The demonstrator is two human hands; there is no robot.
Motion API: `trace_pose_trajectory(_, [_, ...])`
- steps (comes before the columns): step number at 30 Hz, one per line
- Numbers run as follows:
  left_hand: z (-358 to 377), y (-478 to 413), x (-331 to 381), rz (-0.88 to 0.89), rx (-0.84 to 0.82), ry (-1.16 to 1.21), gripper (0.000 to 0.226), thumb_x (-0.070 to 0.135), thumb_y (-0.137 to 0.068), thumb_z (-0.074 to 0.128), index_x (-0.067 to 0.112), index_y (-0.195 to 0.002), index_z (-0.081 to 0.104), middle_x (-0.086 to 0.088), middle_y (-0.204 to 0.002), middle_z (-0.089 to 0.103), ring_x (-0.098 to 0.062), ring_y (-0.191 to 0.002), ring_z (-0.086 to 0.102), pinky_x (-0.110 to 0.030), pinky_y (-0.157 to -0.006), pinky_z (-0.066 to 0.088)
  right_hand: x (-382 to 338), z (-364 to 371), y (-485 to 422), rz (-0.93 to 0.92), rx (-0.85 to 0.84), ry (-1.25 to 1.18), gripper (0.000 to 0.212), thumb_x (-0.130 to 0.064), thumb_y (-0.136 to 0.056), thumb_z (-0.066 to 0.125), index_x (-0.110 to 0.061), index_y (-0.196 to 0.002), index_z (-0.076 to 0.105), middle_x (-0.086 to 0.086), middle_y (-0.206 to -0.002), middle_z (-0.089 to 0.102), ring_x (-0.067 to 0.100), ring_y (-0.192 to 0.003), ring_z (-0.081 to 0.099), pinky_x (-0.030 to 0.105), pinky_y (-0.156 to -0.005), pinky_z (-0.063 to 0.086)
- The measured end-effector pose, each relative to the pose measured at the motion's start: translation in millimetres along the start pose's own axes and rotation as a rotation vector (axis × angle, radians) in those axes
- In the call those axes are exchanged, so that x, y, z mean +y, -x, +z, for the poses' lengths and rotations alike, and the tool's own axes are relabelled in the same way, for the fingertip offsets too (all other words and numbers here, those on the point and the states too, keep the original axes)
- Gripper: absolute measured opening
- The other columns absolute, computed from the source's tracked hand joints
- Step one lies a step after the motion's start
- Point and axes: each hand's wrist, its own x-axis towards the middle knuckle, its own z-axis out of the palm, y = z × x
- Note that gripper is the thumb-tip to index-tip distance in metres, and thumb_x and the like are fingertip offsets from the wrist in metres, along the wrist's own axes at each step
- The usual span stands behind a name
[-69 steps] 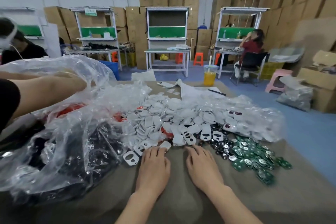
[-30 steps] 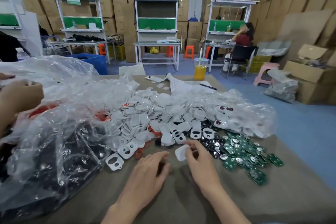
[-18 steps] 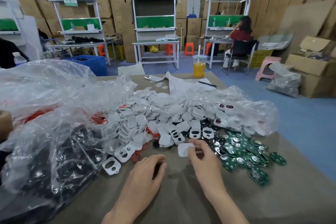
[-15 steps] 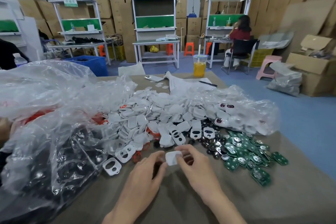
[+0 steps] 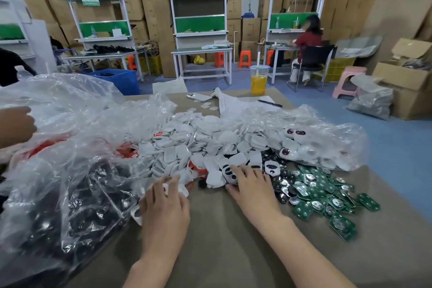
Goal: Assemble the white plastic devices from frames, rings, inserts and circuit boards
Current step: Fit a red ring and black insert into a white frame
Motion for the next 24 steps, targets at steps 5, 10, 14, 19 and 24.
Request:
trace_pose_trajectory(5, [17.0, -7.8, 17.9, 0.197, 0.052, 0.06, 0.037, 0.01, -0.08, 0.069, 0.012, -0.117, 0.068, -0.011, -0.117, 0.059, -0.033, -0.109, 0.058, -0.047, -0.087, 0.048, 2.5, 4.0, -5.6, -0.03, 0.184, 0.041, 0.031, -0.041, -0.098, 0.055, -0.023, -0.12, 0.067, -0.001, -0.111, 0.07, 0.026, -0.109, 0.061, 0.041, -0.093, 0.043])
trace_pose_trajectory(10, [38.7, -30.1, 40.9, 0.251, 0.075, 0.095, 0.031, 0.011, -0.081, 0.067, 0.013, -0.113, 0.069, -0.006, -0.109, 0.066, -0.028, -0.103, 0.06, -0.041, -0.088, 0.042, 10.0, -2.3, -4.8, 0.068, 0.317, -0.521, 0.033, -0.042, -0.096, 0.053, -0.023, -0.121, 0.063, -0.01, -0.115, 0.066, 0.009, -0.108, 0.054, 0.028, -0.096, 0.043])
trace_pose_trajectory(14, [47.4, -45.8, 34.8, 0.119, 0.02, 0.092, 0.014, 0.011, -0.084, 0.069, 0.017, -0.096, 0.069, 0.0, -0.089, 0.069, -0.026, -0.088, 0.063, -0.039, -0.083, 0.04, 18.6, -18.3, -7.8, 0.312, 0.191, -1.309, 0.012, -0.028, -0.1, 0.056, -0.034, -0.103, 0.066, -0.01, -0.096, 0.072, 0.008, -0.088, 0.068, 0.023, -0.08, 0.054])
trace_pose_trajectory(19, [49.9, -43.6, 21.0, 0.062, -0.044, 0.006, 0.011, 0.021, -0.088, 0.062, 0.02, -0.094, 0.071, 0.001, -0.092, 0.072, -0.025, -0.095, 0.058, -0.038, -0.086, 0.036, 19.8, -27.0, -21.0, 0.49, -0.023, -1.921, 0.021, -0.002, -0.097, 0.048, -0.008, -0.098, 0.069, 0.018, -0.1, 0.073, 0.026, -0.083, 0.073, 0.029, -0.072, 0.06])
trace_pose_trajectory(24, [51.9, -45.2, 24.7, 0.114, -0.055, -0.062, 0.016, 0.022, -0.084, 0.078, 0.025, -0.099, 0.076, -0.002, -0.097, 0.072, -0.031, -0.094, 0.06, -0.045, -0.08, 0.044, 13.1, -18.7, -21.2, 0.472, -0.277, -1.96, 0.022, -0.006, -0.099, 0.044, -0.007, -0.102, 0.065, 0.016, -0.097, 0.074, 0.026, -0.083, 0.073, 0.028, -0.068, 0.058])
